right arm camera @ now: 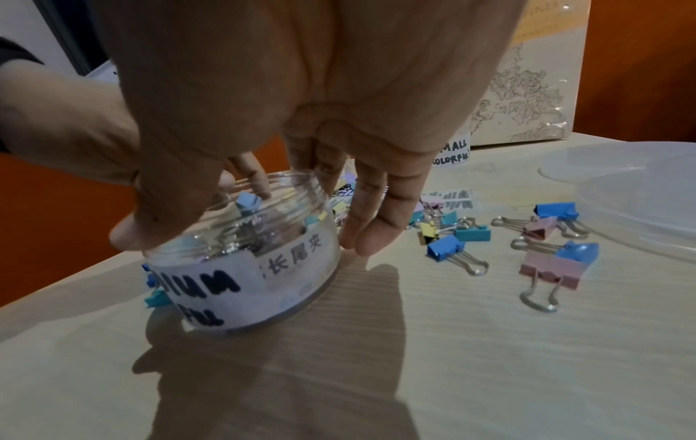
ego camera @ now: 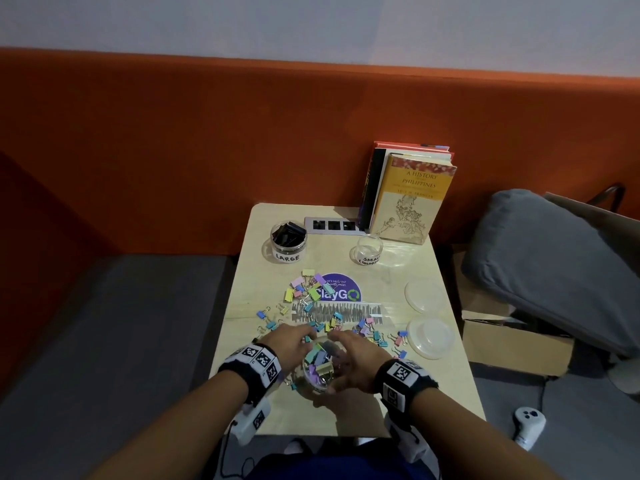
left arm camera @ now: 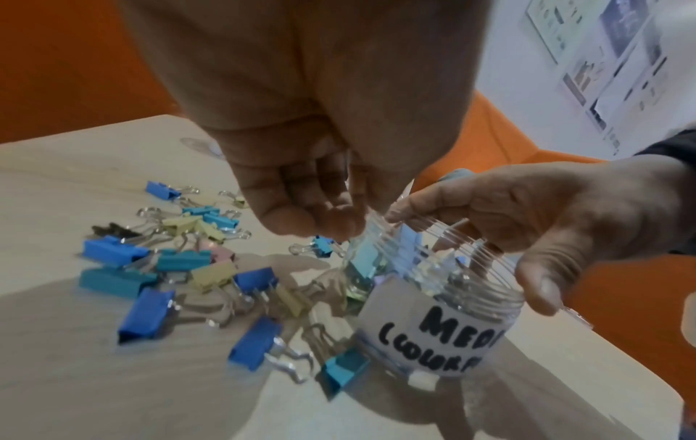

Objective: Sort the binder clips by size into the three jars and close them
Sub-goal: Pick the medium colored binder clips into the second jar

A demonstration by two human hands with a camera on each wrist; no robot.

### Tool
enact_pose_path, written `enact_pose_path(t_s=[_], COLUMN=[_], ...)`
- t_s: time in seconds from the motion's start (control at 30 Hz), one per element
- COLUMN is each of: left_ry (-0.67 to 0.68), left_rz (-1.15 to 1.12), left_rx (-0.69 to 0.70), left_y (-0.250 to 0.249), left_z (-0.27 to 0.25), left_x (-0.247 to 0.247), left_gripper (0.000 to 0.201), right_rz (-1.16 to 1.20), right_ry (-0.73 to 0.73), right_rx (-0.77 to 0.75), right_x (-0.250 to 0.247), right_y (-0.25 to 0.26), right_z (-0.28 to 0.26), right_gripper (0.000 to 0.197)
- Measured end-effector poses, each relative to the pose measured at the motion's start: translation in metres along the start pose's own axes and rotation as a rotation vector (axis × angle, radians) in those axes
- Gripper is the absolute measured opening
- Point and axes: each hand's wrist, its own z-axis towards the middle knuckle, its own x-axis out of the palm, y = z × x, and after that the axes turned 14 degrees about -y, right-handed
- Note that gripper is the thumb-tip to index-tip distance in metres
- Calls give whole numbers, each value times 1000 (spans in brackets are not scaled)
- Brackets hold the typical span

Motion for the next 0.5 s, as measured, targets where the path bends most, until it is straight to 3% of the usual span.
enact_pose_path(t_s=[0.27,0.4,0.5], left_ry=[76,44,-9], left_rz=[-50,25,-26], left_rx=[173,147,59], left_y=[8,2,4], left_z=[-12,-14,-17], left_x=[13,21,30], left_gripper=[105,107,106], right_rz=[0,-75,-100], right_ry=[46,107,219], right_rx=[-141,-198,-261], right_x=[-9,-15,-29], right_y=[-4,-8,-9], right_z=[12,18,28], right_gripper=[99,115,113])
